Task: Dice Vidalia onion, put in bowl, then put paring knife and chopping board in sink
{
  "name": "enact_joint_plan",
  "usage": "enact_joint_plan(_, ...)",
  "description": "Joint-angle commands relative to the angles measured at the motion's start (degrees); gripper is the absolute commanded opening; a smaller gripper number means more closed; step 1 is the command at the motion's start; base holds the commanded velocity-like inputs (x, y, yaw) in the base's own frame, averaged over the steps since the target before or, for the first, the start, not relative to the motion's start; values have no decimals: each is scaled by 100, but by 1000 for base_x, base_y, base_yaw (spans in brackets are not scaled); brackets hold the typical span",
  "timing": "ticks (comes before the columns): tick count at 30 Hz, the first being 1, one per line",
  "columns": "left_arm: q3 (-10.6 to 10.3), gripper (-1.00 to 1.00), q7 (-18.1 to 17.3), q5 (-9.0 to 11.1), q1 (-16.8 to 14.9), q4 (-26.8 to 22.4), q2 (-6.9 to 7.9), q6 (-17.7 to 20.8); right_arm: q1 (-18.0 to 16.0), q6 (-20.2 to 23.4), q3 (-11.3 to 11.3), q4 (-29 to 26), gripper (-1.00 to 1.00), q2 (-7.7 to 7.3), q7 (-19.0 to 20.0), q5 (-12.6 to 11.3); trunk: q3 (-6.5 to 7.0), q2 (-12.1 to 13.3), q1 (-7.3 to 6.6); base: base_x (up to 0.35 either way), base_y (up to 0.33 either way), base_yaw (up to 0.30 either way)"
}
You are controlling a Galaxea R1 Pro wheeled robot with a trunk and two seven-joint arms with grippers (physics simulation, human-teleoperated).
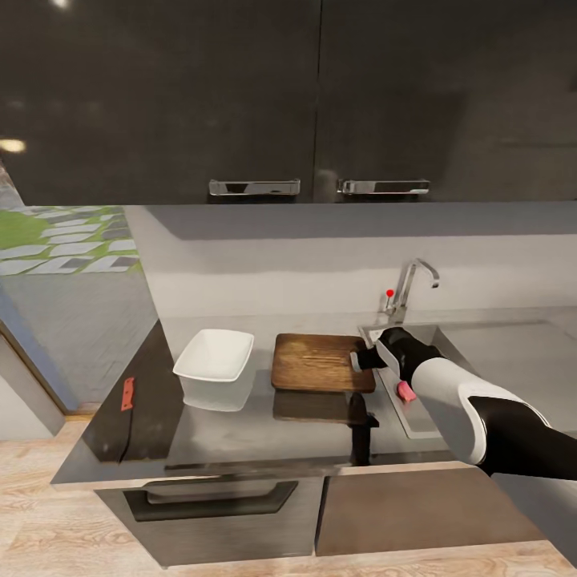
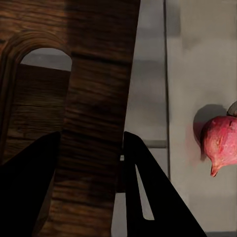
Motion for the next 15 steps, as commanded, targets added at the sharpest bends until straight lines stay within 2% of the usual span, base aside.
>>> enact_joint_plan(1,15,100,-21,19,0,-7,-5,-3,-3,29,-53,-8,-100,3,20,55,-11,-12,4,0,0,0)
enact_joint_plan(9,15,100,-21,19,1,39,-3,-1,-3,-26,-53,-6,-100,-31,22,63,-11,-12,4,0,0,0)
enact_joint_plan(15,15,100,-21,19,-1,71,-5,-4,101,-663,-39,188,-100,-46,22,75,-11,-12,4,0,0,0)
